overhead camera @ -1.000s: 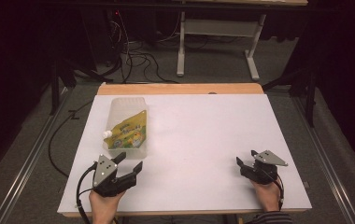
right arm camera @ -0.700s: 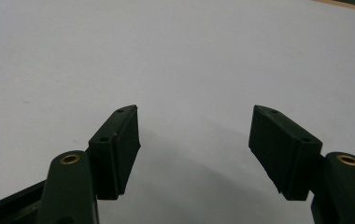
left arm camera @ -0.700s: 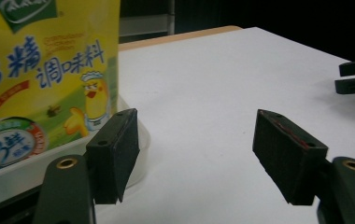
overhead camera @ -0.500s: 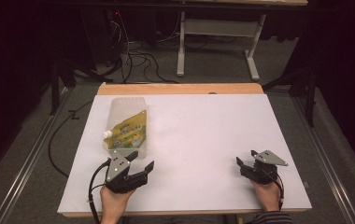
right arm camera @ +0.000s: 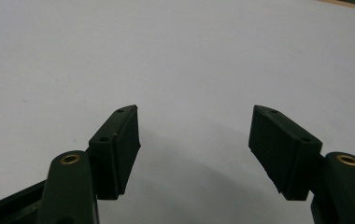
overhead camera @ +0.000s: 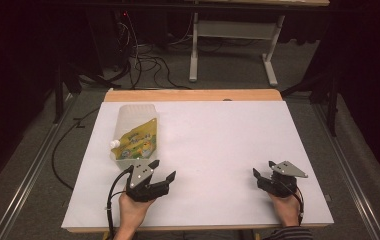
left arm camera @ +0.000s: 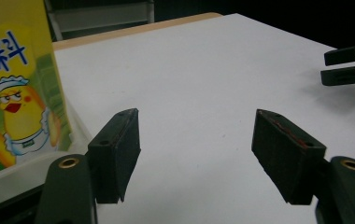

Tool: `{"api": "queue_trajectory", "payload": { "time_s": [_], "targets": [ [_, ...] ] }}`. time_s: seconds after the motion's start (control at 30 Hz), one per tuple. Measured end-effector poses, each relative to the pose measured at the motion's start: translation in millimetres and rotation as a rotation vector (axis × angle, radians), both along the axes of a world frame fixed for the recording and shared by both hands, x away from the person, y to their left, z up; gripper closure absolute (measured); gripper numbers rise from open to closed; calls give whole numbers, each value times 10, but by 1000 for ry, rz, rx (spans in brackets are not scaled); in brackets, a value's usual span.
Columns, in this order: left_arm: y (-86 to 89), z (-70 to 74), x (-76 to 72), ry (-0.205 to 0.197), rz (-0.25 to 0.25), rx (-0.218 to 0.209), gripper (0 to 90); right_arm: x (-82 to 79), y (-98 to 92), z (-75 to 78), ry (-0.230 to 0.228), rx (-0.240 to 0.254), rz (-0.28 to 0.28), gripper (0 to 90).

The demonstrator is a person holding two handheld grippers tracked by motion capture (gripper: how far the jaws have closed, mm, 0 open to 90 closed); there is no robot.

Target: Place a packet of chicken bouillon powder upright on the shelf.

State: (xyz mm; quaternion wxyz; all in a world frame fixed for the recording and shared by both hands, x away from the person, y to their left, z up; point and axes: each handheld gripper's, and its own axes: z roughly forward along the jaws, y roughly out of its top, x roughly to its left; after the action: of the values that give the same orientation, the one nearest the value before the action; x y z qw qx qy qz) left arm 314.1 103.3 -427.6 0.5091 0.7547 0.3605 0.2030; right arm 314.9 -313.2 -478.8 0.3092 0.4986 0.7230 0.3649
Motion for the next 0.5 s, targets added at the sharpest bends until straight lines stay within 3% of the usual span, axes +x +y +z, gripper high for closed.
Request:
{"api": "queue_trajectory", "payload": {
  "time_s": [0.23,0.5],
  "targets": [
    [-136,-53,80,19,-20,-15,332,2,2,-1,-2,-4,0,340],
    [-289,-131,179,23,-25,3,342,-7,2,0,-8,4,0,339]
  ]
}}
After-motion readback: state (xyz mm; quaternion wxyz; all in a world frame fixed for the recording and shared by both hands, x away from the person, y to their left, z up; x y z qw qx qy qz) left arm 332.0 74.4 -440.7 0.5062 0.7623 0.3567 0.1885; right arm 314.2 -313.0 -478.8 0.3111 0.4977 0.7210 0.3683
